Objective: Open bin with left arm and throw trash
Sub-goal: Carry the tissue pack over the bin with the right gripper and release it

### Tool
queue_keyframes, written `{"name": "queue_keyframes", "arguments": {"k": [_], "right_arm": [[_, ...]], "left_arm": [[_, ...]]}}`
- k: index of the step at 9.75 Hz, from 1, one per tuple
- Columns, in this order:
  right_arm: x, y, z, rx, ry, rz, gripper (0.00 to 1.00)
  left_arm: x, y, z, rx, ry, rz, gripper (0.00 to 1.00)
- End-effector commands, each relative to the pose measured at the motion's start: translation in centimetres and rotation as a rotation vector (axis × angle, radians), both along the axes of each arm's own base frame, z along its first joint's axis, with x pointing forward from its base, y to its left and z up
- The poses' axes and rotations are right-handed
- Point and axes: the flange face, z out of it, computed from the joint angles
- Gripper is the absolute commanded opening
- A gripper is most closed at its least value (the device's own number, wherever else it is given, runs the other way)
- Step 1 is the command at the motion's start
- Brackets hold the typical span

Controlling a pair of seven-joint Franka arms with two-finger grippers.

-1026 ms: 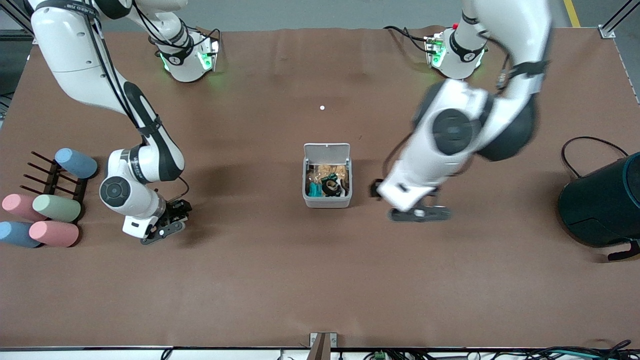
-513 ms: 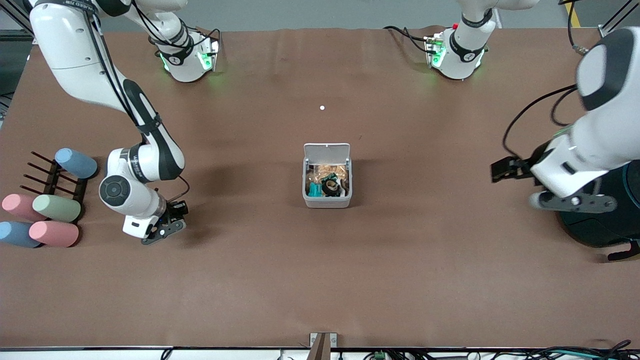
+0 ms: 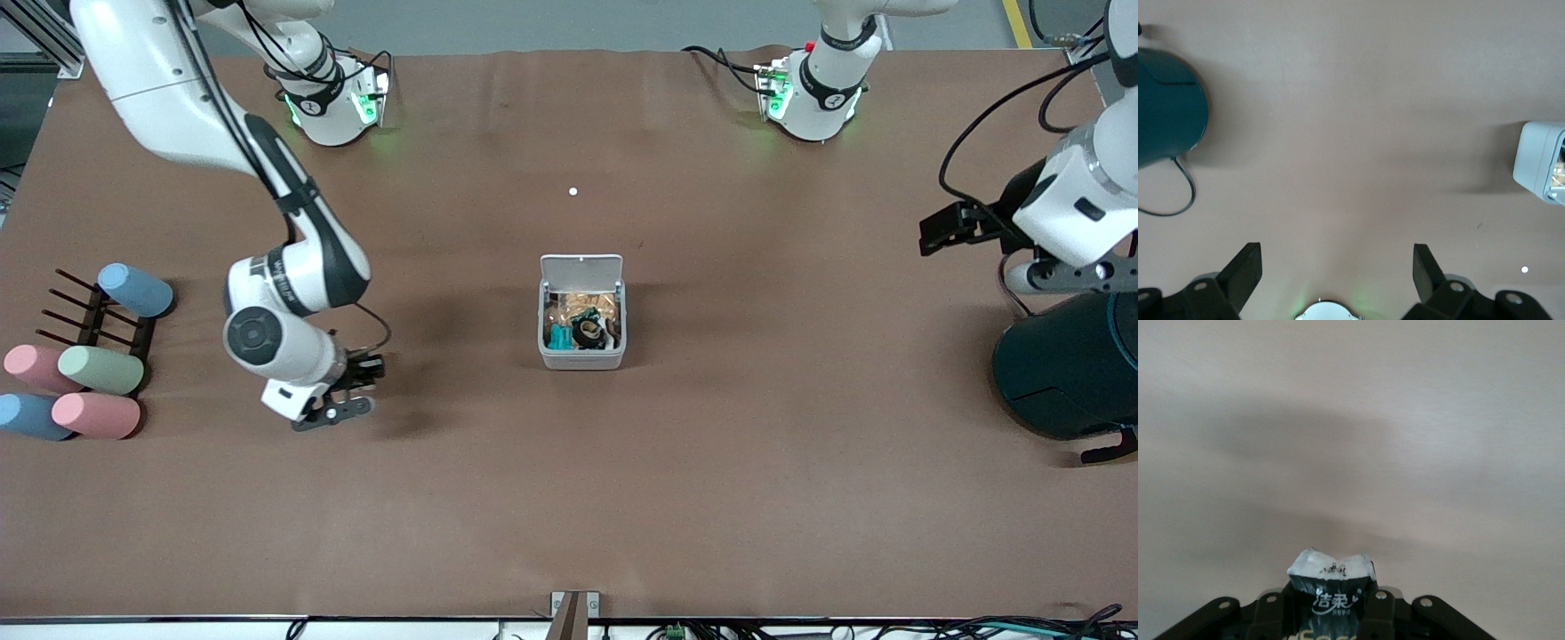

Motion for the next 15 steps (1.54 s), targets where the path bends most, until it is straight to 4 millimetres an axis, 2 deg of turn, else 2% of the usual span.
{"name": "queue_keyframes", "arguments": {"k": [1, 2, 4, 5, 6, 7, 9, 12, 13, 14, 15], "right_arm": [[-0.8, 4.9, 2.3, 0.043, -0.008, -0.157, 0.35], [-1.6, 8.6, 3.4, 0.064, -0.017, -0.24, 0.35], [-3.1, 16.0, 6.4, 0.097, -0.052, -0.384, 0.35], [-3.7, 18.5, 7.5, 0.117, -0.063, -0.423, 0.35], [-4.1, 20.5, 8.7, 0.136, -0.073, -0.458, 0.35], [-4.8, 22.4, 9.7, 0.151, -0.078, -0.487, 0.35], [-6.3, 25.0, 10.2, 0.162, -0.076, -0.512, 0.35], [-7.6, 27.9, 8.7, 0.164, -0.054, -0.537, 0.36], [-8.3, 29.5, 8.8, 0.179, -0.056, -0.522, 0.41], [-8.6, 29.9, 8.8, 0.182, -0.055, -0.544, 0.52], [-8.4, 29.7, 8.8, 0.182, -0.054, -0.554, 0.71]], "left_arm": [[-2.5, 1.7, 0.2, 0.014, -0.057, 0.013, 1.0], [-2.1, 2.8, 1.0, 0.005, -0.075, 0.035, 1.0], [-1.8, 3.4, 2.2, 0.008, -0.102, 0.046, 1.0], [-1.8, 3.7, 2.5, 0.009, -0.108, 0.051, 1.0], [-2.0, 4.5, 2.9, 0.011, -0.113, 0.066, 1.0], [-2.0, 4.4, 2.9, 0.011, -0.113, 0.065, 1.0], [-2.0, 4.5, 3.0, 0.012, -0.116, 0.065, 1.0], [-1.9, 5.0, 3.0, 0.01, -0.116, 0.039, 1.0], [-1.9, 6.0, 3.0, 0.012, -0.116, 0.057, 1.0], [-1.9, 6.2, 3.0, 0.006, -0.115, 0.06, 1.0], [-1.9, 6.1, 3.0, 0.007, -0.115, 0.058, 1.0]]}}
